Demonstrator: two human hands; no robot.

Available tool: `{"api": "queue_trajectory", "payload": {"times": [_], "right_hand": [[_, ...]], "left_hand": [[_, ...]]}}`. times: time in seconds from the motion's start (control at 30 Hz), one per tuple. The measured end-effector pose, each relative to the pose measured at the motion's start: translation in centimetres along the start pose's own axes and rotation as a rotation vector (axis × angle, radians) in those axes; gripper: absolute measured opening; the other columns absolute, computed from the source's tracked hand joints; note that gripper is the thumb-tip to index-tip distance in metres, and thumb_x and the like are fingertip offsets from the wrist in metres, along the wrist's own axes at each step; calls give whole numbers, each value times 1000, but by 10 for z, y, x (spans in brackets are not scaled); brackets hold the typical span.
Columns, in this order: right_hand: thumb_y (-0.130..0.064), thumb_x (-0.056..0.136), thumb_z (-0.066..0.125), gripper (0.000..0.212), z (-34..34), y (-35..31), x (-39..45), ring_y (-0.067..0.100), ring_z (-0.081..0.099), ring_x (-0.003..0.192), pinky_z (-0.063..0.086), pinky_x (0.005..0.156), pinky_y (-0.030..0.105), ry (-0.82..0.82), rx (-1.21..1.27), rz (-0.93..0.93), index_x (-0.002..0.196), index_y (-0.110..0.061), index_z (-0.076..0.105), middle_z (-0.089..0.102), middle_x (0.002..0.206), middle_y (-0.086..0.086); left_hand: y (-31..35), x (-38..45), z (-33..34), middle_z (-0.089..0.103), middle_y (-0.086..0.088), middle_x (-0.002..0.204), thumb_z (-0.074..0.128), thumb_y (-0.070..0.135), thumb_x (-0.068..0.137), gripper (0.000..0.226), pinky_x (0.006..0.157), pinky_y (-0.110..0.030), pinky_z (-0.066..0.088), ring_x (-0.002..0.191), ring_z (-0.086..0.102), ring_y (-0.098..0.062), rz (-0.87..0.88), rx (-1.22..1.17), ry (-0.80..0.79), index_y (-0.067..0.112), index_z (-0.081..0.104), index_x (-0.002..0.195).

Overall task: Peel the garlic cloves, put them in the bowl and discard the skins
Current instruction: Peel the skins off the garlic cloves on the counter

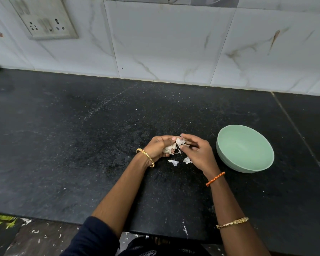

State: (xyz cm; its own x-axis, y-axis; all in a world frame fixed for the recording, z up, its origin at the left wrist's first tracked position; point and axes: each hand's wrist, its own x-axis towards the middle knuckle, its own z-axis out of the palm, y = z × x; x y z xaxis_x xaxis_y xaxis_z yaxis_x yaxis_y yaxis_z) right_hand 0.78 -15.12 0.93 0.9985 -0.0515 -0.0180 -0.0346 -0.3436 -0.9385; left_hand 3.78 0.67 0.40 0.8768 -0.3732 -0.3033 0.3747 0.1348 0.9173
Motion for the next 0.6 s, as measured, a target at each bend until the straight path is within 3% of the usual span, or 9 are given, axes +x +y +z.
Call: {"api": "queue_trajectory", "payload": {"times": [0.07, 0.27, 0.4, 0.5, 0.6], "right_hand": [[0, 83, 69, 33, 4, -4, -2, 5, 64, 87, 51, 74, 12, -21, 2, -73, 113, -13, 69, 63, 108, -2], [6, 81, 70, 12, 5, -4, -1, 2, 65, 72, 51, 66, 9, 144, -84, -206, 89, -1, 75, 67, 90, 8], [-3, 88, 65, 10, 7, -3, 3, 7, 64, 70, 55, 67, 18, 167, -202, -196, 89, -6, 73, 64, 90, 5], [-4, 89, 63, 10, 11, -6, 4, 5, 58, 71, 46, 63, 5, 193, -276, -170, 87, -8, 71, 63, 90, 5], [-4, 90, 61, 10, 12, -5, 5, 10, 57, 73, 40, 60, 3, 292, -287, -121, 87, -7, 70, 64, 90, 9]], "left_hand": [[0, 0, 0, 65, 7, 62, 50, 15, 97, 18, 43, -14, 37, 50, 53, -3, -2, -4, 10, 9, 66, 102], [0, -2, 2, 64, 7, 65, 53, 14, 96, 15, 43, -14, 37, 50, 53, -2, 8, 55, 2, 9, 66, 91], [0, -3, 3, 64, 7, 66, 56, 16, 94, 15, 46, -14, 39, 52, 53, -3, 18, 145, -39, 7, 67, 89], [0, -4, 1, 65, 9, 66, 54, 15, 95, 15, 47, -15, 40, 54, 52, -2, 19, 146, -55, 7, 67, 93], [1, -5, 1, 63, 10, 67, 52, 12, 96, 17, 46, -14, 38, 55, 52, -2, 20, 129, -84, 6, 66, 103]]}}
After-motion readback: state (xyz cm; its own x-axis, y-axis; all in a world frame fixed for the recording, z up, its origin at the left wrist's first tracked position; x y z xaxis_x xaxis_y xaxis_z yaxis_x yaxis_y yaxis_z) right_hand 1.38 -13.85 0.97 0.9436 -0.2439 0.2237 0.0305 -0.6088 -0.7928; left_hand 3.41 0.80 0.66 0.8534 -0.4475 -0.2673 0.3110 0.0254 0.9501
